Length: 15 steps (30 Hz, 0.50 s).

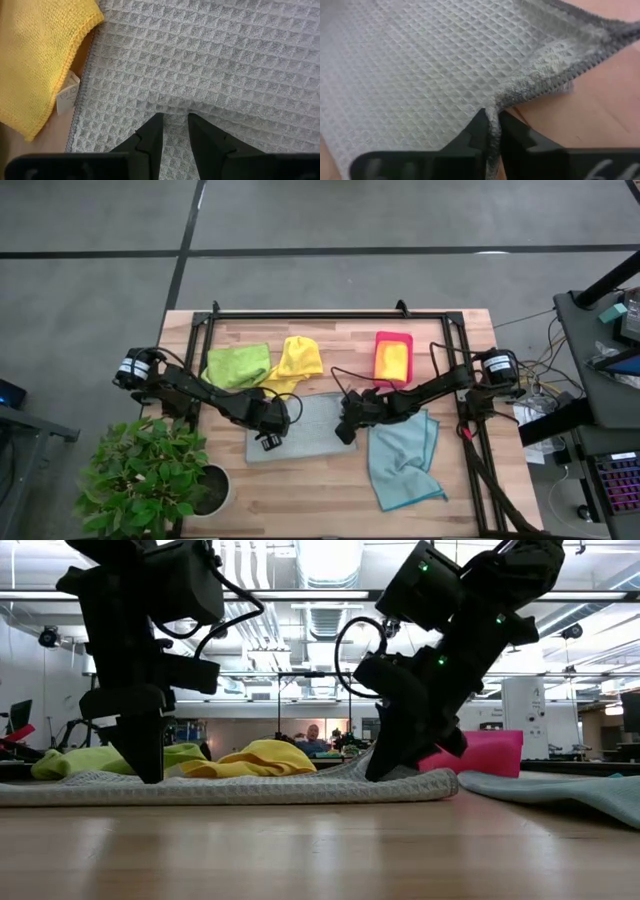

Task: Fold microfiber towels
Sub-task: Fold the gray microfiber towel

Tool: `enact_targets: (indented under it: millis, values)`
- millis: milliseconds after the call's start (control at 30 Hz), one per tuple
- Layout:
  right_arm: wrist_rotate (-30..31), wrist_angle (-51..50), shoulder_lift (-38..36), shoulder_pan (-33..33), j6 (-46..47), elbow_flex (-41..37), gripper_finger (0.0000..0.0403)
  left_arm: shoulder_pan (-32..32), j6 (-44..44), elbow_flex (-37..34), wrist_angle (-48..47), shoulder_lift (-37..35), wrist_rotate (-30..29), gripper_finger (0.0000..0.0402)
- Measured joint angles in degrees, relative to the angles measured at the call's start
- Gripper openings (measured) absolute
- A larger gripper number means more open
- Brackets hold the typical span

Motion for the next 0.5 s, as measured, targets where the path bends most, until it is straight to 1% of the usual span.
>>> enact_targets:
  millis: [67, 200, 333, 500]
  values:
    - [0.0, -0.2, -0.3, 0.0, -1.3, 0.0, 0.0013, 0.0, 0.0, 0.3, 0.0, -0.1, 0.0, 0.008]
    - [0.0, -2.6, -2.1, 0.0, -3.0, 0.0, 0.001, -0.2, -1.0, 1.1, 0.0, -0.8, 0.0, 0.008]
    - [0.0, -8.6, -5.9, -0.4, -4.9, 0.0, 0.001, -1.3, -1.1, 2.5, -0.2, -2.3, 0.0, 0.008]
    - [0.0, -16.4, -11.8, -1.7, -6.7, 0.0, 0.0009, -3.8, -1.1, 3.2, -0.3, -5.8, 0.0, 0.008]
